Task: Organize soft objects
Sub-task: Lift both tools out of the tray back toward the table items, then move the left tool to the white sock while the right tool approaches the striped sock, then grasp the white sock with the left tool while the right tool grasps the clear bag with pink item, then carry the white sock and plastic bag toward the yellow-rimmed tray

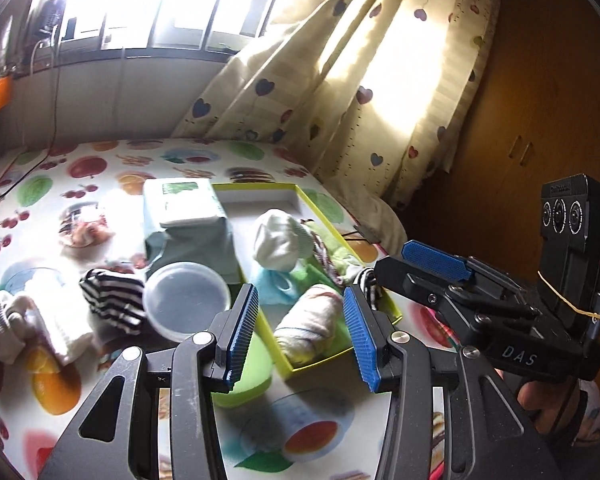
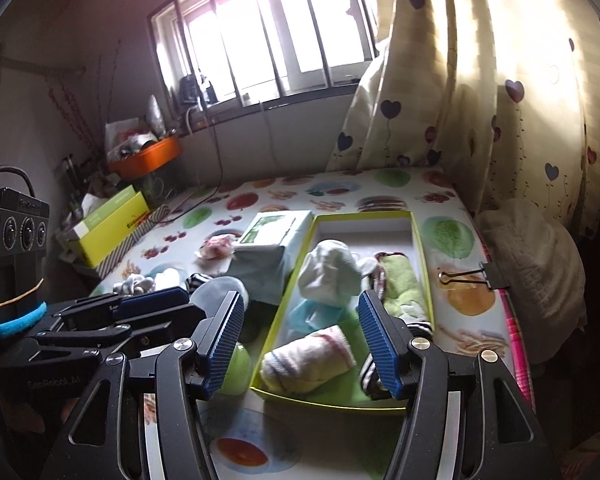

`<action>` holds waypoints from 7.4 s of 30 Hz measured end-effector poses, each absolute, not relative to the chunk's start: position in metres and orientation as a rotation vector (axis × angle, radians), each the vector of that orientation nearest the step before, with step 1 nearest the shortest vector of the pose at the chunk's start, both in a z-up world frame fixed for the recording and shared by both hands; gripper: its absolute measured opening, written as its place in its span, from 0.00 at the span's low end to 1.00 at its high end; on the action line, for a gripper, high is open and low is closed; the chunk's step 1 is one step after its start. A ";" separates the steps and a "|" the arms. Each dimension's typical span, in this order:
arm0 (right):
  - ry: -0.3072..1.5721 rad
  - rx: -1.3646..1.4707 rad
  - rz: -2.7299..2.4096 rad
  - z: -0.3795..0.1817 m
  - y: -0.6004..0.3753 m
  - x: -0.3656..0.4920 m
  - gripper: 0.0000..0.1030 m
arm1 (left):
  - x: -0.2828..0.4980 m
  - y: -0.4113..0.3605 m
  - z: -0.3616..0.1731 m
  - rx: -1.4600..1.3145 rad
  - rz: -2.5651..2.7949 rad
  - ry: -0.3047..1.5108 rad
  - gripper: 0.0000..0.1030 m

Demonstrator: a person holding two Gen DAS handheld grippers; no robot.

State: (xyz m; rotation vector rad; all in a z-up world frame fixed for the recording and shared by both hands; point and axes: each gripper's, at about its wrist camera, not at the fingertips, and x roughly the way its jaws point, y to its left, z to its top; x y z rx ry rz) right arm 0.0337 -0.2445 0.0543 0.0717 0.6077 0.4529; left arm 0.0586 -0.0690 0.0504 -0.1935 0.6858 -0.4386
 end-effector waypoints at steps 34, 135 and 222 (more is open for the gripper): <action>0.648 -0.010 0.548 0.053 -0.189 0.038 0.58 | 0.045 -0.014 0.044 -0.243 -0.321 0.655 0.45; 1.127 -0.381 0.537 -0.041 0.062 0.265 0.45 | 0.079 0.184 -0.054 -0.480 0.051 0.754 0.34; 0.614 0.014 0.477 0.080 -0.239 0.093 0.28 | 0.082 -0.032 0.078 -0.177 -0.239 0.577 0.24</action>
